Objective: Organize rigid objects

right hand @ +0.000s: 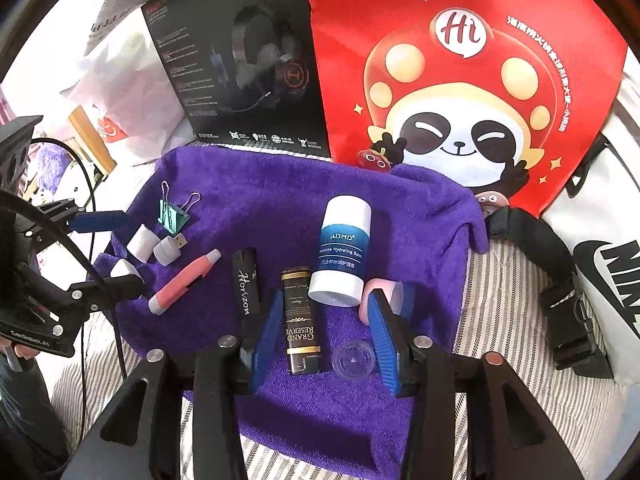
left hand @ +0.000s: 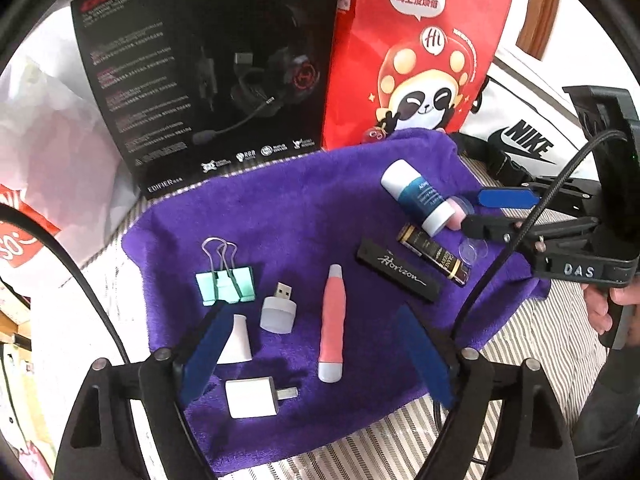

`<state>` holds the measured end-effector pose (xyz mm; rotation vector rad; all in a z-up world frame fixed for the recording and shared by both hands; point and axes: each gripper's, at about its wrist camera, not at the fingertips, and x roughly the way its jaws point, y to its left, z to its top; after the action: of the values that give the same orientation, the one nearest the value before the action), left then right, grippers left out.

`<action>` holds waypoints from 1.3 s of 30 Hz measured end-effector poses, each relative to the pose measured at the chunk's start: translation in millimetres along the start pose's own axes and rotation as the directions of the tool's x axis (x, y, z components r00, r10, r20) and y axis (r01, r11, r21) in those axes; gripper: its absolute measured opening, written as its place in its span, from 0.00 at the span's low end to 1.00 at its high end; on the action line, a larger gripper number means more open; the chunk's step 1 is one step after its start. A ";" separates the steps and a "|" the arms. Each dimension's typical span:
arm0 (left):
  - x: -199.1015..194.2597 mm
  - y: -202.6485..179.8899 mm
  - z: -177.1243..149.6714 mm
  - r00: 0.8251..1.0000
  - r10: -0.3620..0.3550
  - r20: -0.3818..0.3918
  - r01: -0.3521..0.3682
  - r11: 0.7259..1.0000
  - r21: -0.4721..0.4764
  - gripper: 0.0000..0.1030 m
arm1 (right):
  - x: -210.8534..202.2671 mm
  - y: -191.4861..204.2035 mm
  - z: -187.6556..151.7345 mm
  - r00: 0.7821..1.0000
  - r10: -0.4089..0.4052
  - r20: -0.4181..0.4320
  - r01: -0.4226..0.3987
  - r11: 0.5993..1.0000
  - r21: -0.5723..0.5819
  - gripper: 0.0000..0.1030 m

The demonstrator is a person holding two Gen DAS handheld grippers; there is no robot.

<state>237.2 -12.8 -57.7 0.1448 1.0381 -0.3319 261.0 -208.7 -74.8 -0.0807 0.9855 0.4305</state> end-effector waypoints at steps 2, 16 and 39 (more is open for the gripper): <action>-3.5 0.8 0.4 1.000 0.012 0.012 -0.012 1.000 -0.005 0.89 | -2.7 0.5 -0.1 1.000 -0.005 0.011 0.005 1.000 -0.005 0.58; -16.3 1.9 1.9 0.996 0.092 0.015 -0.092 0.995 -0.033 1.00 | -10.3 9.4 1.9 0.999 -0.047 0.013 0.047 0.999 -0.017 0.85; -101.1 -14.4 -43.2 0.984 0.164 0.066 -0.149 0.971 -0.186 1.00 | -80.3 48.6 -40.6 0.993 -0.117 0.027 0.115 0.992 0.058 1.00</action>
<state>150.1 5.8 8.4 0.0489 0.9647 -0.0980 171.8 -200.2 -25.3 -0.0803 0.9572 0.2966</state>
